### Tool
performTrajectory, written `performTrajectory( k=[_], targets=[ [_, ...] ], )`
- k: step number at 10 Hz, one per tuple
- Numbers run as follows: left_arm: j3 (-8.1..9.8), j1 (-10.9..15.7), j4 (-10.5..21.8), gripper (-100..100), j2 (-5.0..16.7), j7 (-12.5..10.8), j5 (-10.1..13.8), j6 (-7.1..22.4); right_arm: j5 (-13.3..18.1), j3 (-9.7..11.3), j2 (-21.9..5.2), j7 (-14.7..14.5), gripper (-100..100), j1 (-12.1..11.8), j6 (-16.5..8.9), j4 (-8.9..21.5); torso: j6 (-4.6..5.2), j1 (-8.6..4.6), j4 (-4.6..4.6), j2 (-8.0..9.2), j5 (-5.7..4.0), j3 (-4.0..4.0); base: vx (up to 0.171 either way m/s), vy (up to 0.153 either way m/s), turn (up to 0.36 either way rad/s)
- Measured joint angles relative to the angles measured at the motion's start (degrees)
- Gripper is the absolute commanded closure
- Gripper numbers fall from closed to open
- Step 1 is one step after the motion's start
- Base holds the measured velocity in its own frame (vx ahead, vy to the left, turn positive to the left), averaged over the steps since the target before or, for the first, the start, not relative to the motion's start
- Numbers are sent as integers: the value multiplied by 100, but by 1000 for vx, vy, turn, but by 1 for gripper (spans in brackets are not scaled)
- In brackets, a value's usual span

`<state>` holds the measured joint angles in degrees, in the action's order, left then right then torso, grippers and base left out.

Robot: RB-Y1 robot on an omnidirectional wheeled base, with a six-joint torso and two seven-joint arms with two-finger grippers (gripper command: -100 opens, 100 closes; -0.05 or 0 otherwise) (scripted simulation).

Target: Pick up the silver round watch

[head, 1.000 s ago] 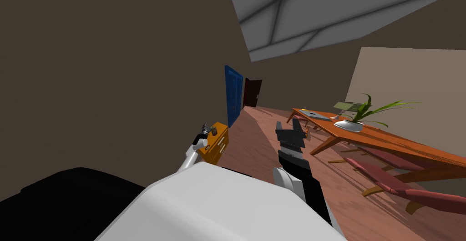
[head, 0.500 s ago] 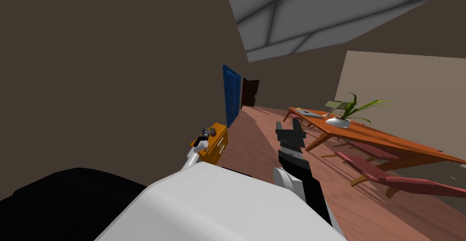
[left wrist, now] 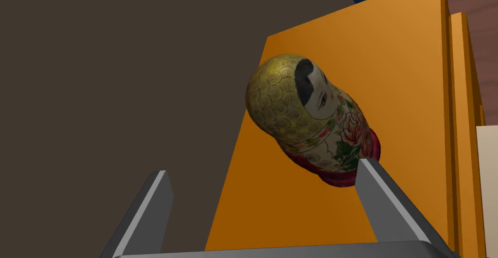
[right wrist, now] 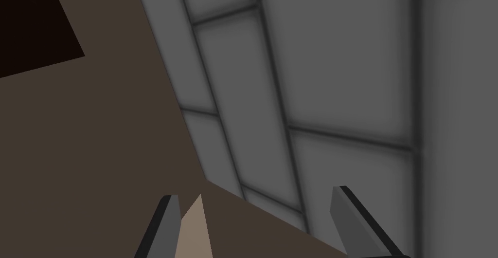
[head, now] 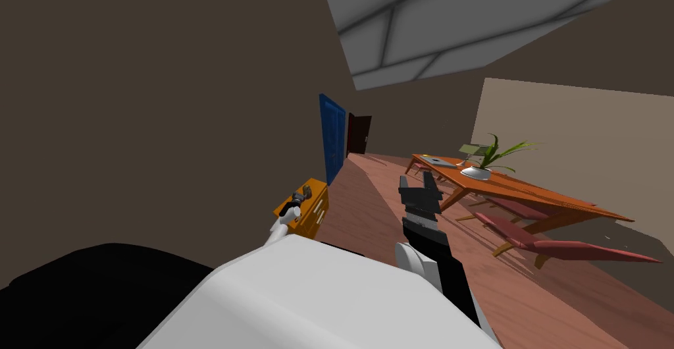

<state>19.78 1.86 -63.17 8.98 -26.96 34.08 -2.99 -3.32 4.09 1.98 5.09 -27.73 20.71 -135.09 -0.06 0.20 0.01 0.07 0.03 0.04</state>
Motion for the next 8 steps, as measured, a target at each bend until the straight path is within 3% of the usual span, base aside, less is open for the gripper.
performTrajectory(
  k=[2,3,5,7,8],
  targets=[
    [-1,52,406,-100,51,-129,163,-18,0,0,0,0,0,0,0,0,0,-1,0,0,0,0,-10,62,-123],
    [-47,120,774,-100,83,-248,302,-105,0,0,0,0,0,0,0,0,1,8,0,-1,2,0,-7,69,-51],
    [191,214,1077,-100,-83,-221,345,21,0,0,0,0,0,0,0,0,1,2,0,-1,1,-1,-11,67,-110],
    [323,102,1210,-100,-207,-258,455,145,0,-1,0,0,0,-1,0,0,-2,6,1,1,1,1,-18,70,-47],
    [293,198,1473,-100,-161,-321,551,108,0,0,0,0,0,0,0,0,0,7,1,1,1,1,-21,91,-96]
  ],
)
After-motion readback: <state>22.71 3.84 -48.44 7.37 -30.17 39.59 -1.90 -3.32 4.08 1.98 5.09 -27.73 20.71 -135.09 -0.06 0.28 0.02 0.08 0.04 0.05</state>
